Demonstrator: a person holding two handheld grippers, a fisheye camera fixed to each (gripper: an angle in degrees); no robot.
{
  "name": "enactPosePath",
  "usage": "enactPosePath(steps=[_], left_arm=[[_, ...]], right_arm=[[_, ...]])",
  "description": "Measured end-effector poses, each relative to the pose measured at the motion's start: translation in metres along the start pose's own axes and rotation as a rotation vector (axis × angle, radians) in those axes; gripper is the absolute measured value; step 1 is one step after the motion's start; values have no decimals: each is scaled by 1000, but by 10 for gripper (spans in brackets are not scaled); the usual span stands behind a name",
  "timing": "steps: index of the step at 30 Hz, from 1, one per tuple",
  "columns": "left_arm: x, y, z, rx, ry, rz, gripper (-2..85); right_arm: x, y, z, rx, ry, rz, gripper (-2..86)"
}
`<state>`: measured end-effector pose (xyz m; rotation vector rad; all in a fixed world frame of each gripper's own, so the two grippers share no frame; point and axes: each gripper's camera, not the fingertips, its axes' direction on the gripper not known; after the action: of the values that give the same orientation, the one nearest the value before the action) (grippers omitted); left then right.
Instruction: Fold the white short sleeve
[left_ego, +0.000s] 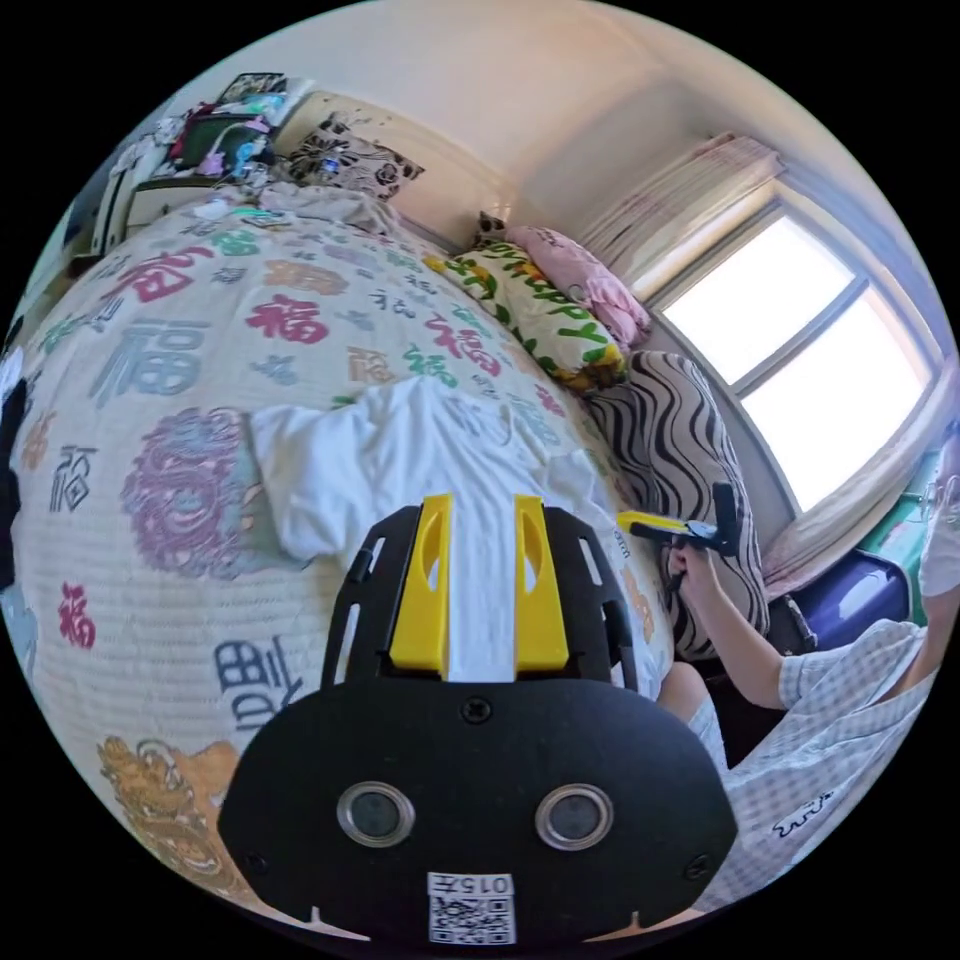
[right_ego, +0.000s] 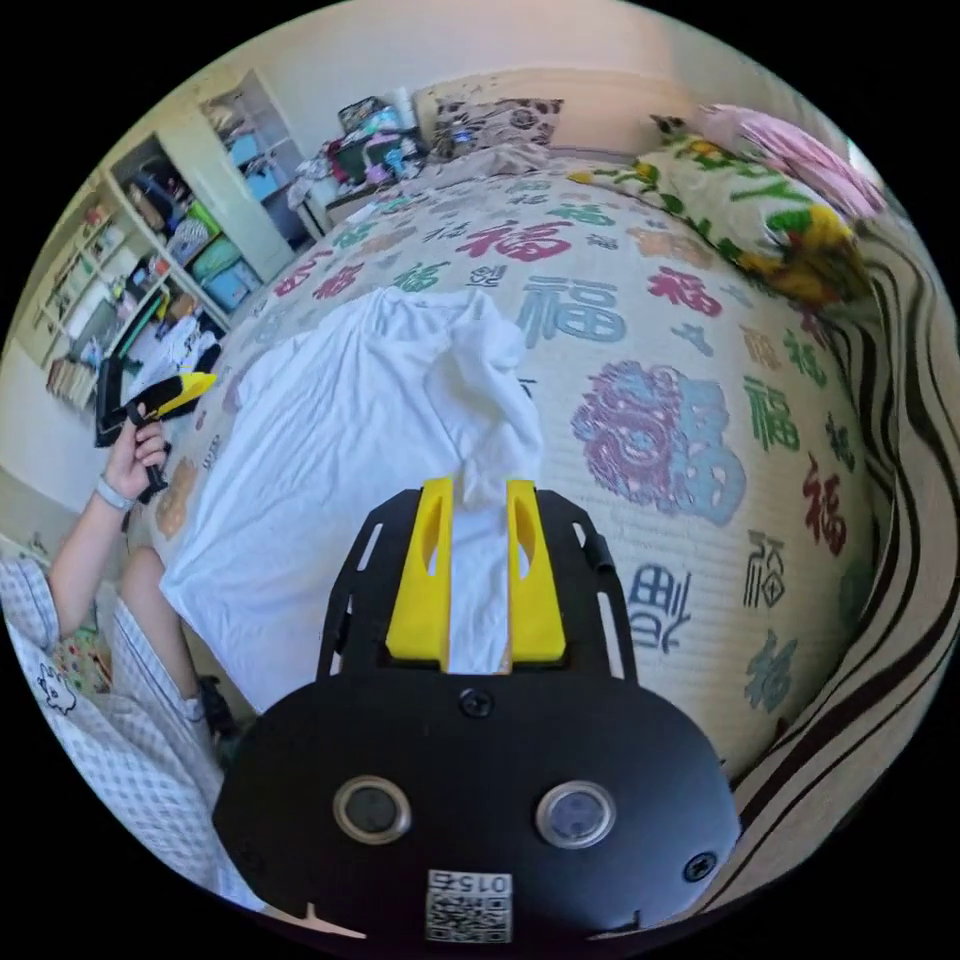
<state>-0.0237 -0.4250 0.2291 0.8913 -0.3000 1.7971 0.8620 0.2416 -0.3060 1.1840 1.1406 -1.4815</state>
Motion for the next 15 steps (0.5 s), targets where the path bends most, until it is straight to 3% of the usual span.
enactPosePath(steps=[6, 12, 15], left_arm=[[14, 19, 50, -89, 91, 11, 87], [79, 11, 149, -218, 97, 183, 88], [102, 5, 199, -246, 135, 199, 88]], right_arm=[[-13, -70, 77, -328, 92, -195, 29], [113, -51, 14, -12, 77, 393, 7], [147, -33, 4, -5, 96, 484, 22]])
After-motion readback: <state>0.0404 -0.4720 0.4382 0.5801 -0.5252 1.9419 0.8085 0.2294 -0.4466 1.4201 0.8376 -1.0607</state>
